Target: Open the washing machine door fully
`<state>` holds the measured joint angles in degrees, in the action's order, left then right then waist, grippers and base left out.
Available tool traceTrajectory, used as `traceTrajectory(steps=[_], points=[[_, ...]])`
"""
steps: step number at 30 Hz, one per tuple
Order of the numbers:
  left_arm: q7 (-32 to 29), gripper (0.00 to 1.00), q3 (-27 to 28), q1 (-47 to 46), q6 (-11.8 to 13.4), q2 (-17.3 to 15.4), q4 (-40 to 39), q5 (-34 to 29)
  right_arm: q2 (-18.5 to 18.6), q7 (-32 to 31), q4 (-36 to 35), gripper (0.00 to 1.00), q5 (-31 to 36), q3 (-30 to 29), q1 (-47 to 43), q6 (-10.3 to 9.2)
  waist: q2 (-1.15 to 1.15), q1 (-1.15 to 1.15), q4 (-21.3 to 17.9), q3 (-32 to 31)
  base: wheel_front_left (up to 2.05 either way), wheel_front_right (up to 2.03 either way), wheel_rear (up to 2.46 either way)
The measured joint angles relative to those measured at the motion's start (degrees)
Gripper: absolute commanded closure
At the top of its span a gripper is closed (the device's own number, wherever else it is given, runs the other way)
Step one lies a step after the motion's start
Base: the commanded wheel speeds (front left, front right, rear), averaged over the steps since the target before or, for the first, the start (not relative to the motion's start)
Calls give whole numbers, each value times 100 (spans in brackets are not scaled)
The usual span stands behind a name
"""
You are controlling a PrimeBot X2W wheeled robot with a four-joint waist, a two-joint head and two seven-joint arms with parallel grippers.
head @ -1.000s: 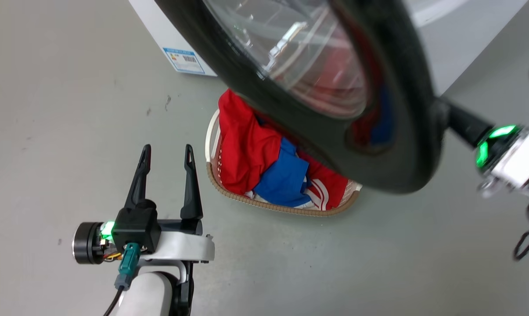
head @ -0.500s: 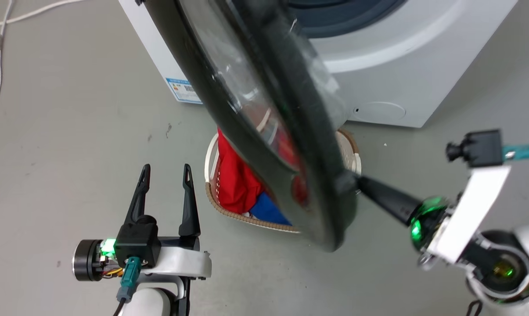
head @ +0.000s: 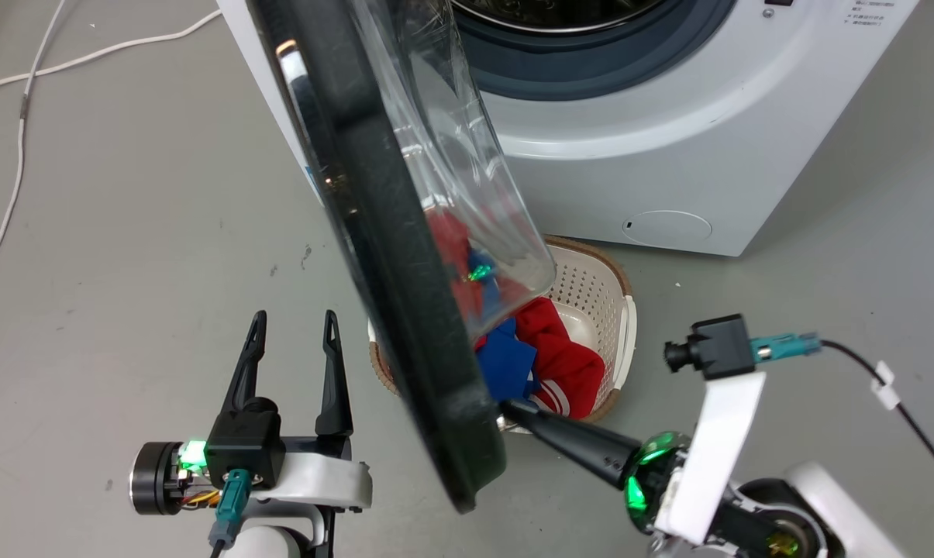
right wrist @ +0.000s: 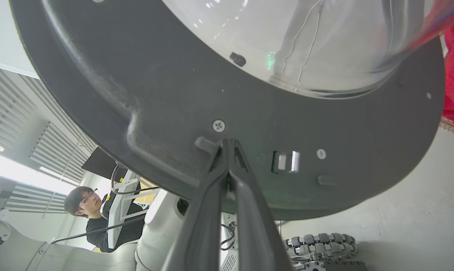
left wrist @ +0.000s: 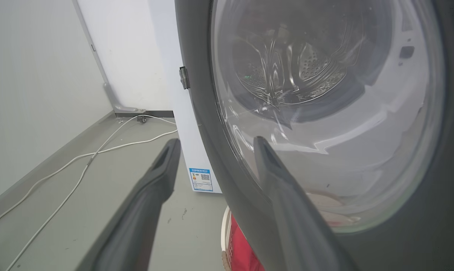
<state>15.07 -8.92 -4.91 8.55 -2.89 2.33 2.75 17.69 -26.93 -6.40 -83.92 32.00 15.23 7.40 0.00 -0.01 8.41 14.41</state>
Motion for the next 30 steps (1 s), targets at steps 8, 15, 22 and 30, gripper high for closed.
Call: traceTrajectory(steps=[8,15,22,30], points=[[0,0,-9,31,4,0,12,-7,-178,214,181,100,-56,469,8,0,0,0,38,-63,0,0,0],[0,0,-4,118,10,0,64,-5,-158,563,283,100,-86,615,-1,0,0,0,29,-200,0,0,0],[0,0,62,327,4,1,97,-10,32,1397,260,0,19,336,-146,1,0,0,-39,-485,0,0,0],[0,0,226,612,-47,-7,90,-71,446,3249,339,0,1343,71,-177,1,0,0,-171,-876,0,0,0]])
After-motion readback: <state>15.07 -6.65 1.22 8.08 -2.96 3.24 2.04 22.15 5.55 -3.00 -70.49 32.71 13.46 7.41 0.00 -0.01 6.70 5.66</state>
